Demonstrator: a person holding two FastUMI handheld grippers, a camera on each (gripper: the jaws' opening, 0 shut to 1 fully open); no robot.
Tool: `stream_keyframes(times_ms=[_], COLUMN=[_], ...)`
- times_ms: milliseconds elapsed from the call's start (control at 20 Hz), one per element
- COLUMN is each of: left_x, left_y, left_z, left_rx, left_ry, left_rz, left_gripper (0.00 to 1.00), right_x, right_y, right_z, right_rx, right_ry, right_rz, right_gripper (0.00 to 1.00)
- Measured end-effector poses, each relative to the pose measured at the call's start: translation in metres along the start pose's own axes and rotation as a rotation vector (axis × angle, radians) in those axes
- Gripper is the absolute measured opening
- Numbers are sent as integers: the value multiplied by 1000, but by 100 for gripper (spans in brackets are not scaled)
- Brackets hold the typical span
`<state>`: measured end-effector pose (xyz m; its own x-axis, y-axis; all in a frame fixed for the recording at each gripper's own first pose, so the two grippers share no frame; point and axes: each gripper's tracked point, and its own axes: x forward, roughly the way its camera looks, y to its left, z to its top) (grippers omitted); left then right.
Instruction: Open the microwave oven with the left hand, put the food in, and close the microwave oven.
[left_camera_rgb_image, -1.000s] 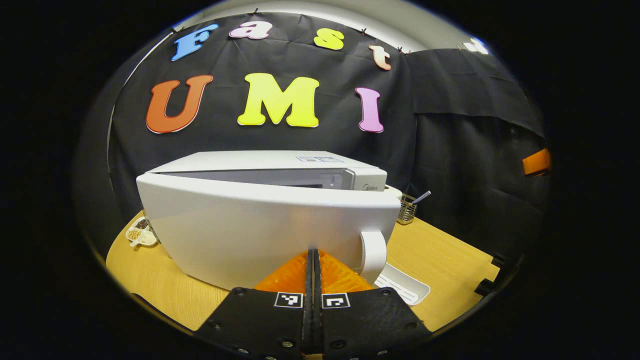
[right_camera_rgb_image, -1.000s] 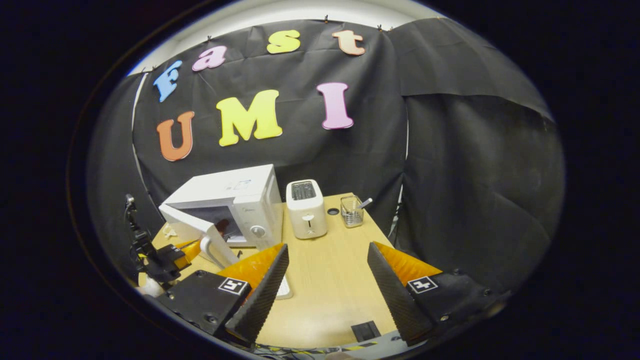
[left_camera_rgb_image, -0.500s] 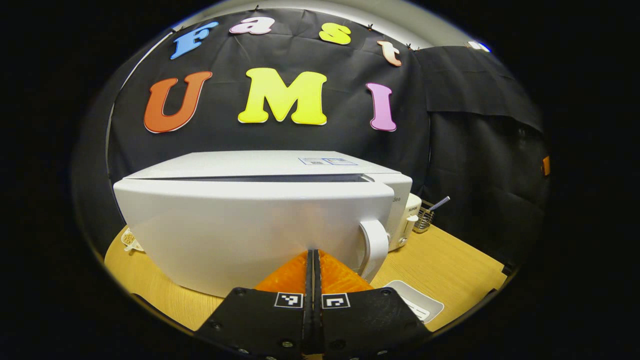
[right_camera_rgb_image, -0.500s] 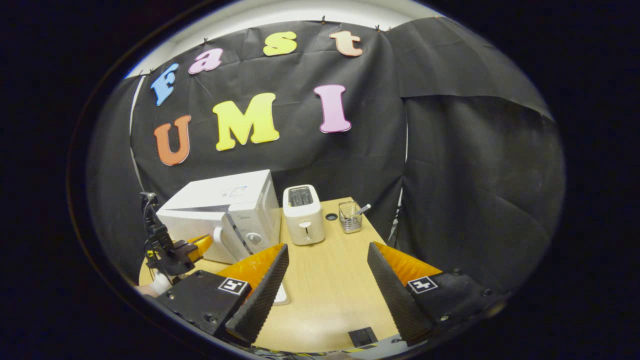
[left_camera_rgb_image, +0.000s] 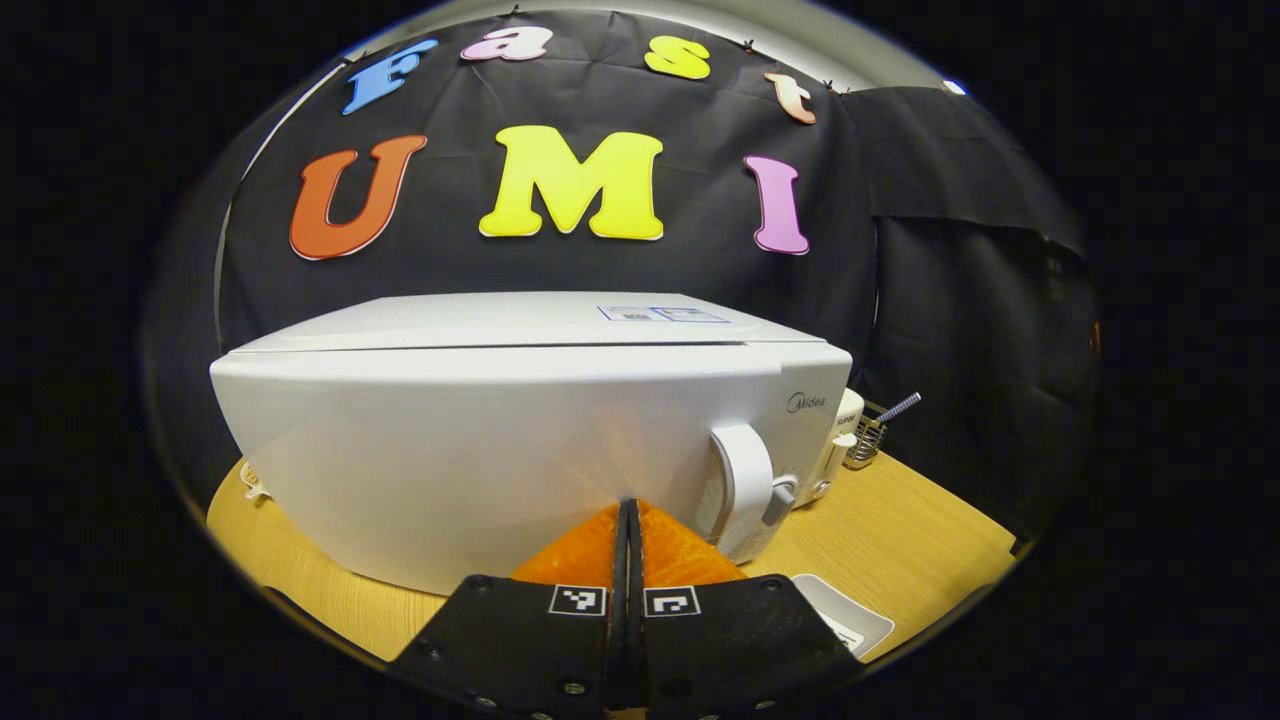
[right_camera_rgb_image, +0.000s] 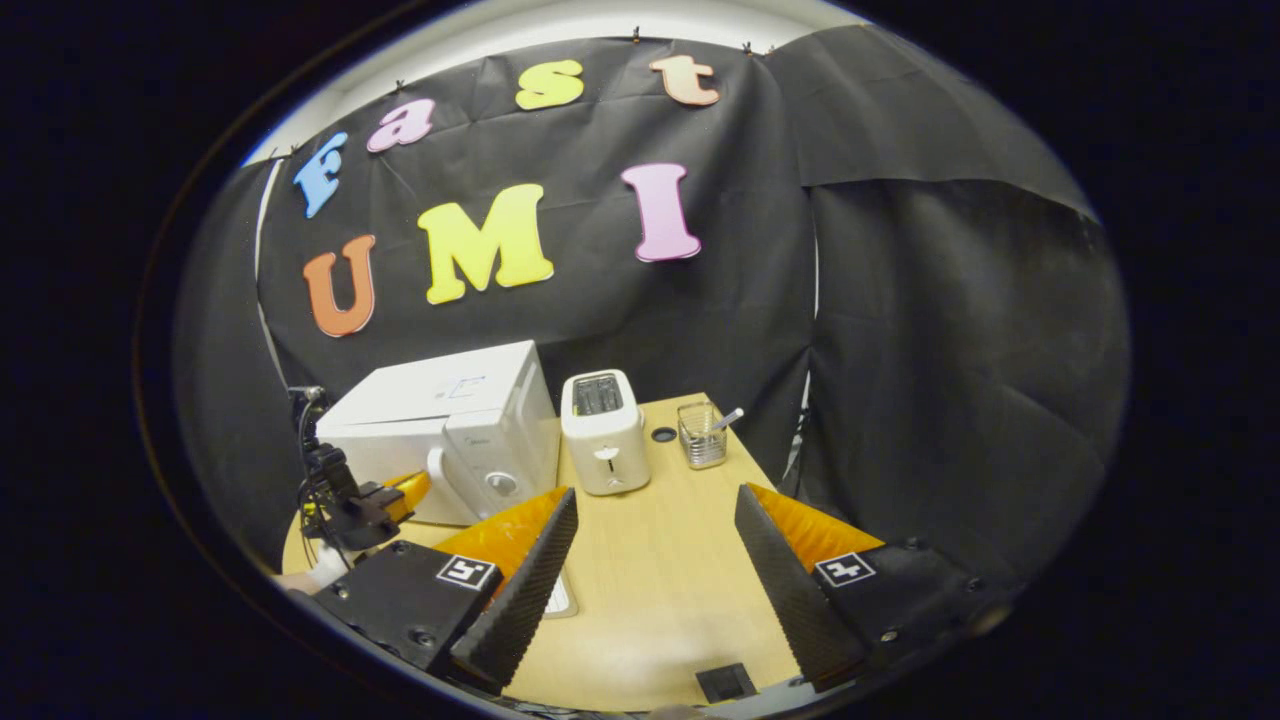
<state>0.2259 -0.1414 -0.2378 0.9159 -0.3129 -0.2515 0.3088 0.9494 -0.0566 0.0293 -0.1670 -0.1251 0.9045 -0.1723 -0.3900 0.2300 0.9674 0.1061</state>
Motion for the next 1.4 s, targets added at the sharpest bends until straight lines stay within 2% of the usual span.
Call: stream_keyframes(times_ms=[250, 350, 500, 800, 950, 1200, 1300, 1350, 1400], left_x=[7, 10, 8, 4, -15, -72, -93, -107, -120], left_y=[4, 0, 2, 3, 5, 19, 21, 21, 19], left_z=[3, -1, -1, -4, 0, 11, 19, 21, 22], left_rx=[1, -31, 4, 5, -1, -17, -21, -23, -22], left_ry=[-13, 15, 16, 33, 29, 7, -21, -22, -21], left_rz=[35, 37, 40, 54, 64, 108, 96, 84, 68], left_gripper=[0, 0, 0, 0, 0, 0, 0, 5, 55], right_x=[11, 14, 15, 18, 19, 17, 17, 15, 14], right_y=[-1, 0, 0, -3, 2, 24, 38, 46, 54], right_z=[-3, -4, -5, -14, -17, -20, -23, -25, -26], right_rx=[9, 13, 14, 18, 17, -5, -15, -18, -25], right_ry=[7, 9, 12, 25, 27, 21, 18, 17, 14], right_rz=[15, 20, 30, 28, 36, 76, 99, 113, 125], right_gripper=[100, 100, 100, 100, 100, 100, 100, 100, 100])
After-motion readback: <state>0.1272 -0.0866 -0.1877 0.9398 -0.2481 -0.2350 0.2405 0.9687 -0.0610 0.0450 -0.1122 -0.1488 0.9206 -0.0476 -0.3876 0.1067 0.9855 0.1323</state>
